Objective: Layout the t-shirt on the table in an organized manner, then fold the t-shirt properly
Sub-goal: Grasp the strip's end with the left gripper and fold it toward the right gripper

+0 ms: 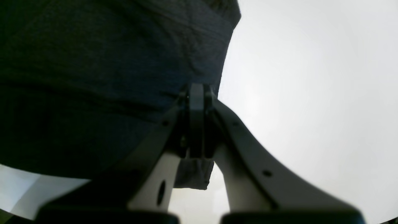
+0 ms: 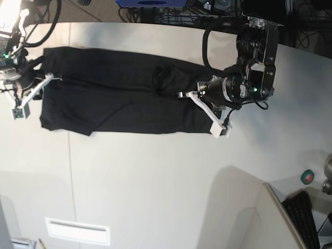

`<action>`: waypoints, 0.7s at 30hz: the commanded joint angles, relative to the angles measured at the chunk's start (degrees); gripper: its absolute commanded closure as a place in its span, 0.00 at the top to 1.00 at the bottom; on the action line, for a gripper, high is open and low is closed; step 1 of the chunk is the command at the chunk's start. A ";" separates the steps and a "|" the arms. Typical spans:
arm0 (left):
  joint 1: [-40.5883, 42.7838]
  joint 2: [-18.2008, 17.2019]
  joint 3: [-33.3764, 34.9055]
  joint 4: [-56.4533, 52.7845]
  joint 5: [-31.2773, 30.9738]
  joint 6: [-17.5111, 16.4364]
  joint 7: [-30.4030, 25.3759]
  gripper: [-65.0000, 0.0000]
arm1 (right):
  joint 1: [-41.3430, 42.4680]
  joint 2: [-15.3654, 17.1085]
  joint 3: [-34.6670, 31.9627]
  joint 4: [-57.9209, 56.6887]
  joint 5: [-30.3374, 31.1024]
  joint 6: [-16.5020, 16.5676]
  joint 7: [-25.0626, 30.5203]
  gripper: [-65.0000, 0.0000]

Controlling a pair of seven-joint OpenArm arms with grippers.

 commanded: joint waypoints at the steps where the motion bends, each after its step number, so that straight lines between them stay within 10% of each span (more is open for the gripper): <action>1: -1.12 -0.32 0.10 -0.56 -0.48 0.03 -0.65 0.00 | 0.39 0.68 0.16 1.03 0.44 0.02 1.12 0.00; 13: -5.96 1.43 5.11 -8.56 -0.48 4.87 -1.01 0.00 | 0.39 0.68 0.34 0.86 0.44 0.02 1.12 0.00; 21: -17.65 10.40 12.05 -23.07 -0.66 4.87 -5.31 0.00 | 0.39 0.68 0.43 0.86 0.44 0.02 1.12 0.00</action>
